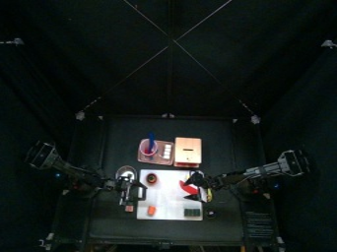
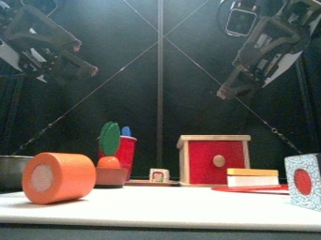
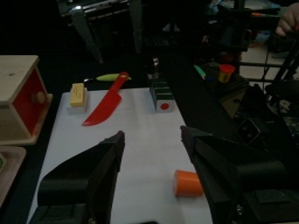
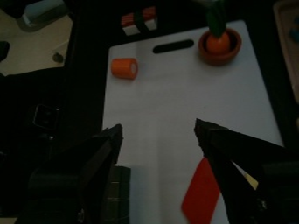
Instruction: Put the carrot top into the soy sauce container
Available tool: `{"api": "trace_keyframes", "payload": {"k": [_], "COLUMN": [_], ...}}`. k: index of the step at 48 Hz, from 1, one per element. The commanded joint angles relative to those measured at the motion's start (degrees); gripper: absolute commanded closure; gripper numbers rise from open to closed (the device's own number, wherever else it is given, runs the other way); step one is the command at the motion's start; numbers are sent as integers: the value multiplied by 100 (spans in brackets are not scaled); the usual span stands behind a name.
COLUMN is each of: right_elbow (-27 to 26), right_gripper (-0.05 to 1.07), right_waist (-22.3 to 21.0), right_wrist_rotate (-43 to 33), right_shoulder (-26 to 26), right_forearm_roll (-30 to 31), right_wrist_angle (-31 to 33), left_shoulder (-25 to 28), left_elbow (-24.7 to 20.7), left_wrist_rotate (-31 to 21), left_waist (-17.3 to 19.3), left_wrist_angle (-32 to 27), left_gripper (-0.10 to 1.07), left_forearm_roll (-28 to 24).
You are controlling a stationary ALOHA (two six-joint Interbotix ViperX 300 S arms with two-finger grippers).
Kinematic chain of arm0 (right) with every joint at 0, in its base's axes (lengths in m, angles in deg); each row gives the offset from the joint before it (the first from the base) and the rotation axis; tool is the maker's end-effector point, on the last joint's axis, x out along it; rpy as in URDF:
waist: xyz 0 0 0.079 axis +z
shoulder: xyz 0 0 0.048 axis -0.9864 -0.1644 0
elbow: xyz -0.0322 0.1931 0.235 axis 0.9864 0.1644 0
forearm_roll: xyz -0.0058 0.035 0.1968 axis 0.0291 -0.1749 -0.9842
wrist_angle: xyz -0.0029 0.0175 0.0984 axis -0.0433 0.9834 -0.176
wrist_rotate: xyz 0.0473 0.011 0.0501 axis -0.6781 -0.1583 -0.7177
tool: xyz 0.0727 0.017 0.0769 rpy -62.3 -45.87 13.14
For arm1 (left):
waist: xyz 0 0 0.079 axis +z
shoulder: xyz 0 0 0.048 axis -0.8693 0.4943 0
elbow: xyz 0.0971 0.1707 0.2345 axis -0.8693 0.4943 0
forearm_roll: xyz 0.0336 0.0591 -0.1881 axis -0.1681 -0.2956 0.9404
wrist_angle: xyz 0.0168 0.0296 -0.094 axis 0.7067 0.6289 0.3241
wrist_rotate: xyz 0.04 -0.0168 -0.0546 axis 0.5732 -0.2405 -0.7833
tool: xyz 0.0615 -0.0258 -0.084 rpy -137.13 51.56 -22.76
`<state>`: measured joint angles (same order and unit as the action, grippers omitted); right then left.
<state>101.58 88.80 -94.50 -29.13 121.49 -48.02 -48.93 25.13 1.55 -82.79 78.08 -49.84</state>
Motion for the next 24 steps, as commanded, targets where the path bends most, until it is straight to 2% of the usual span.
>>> {"api": "trace_keyframes", "payload": {"k": [1, 10, 24], "right_elbow": [-167, -229, -237], "right_gripper": [6, 6, 6], "right_waist": [-70, -97, -97], "right_wrist_rotate": [9, 9, 0], "right_shoulder": [123, 123, 79], "right_forearm_roll": [290, 571, 527], "right_wrist_angle": [-70, -79, -79], "left_shoulder": [26, 79, 123], "left_elbow": [-53, -62, 0], "left_wrist_rotate": [0, 18, 9], "left_waist": [-26, -26, -26], "left_wrist_angle": [-26, -105, -176], "left_gripper": [9, 8, 9], "left_forearm_roll": [97, 141, 167]}}
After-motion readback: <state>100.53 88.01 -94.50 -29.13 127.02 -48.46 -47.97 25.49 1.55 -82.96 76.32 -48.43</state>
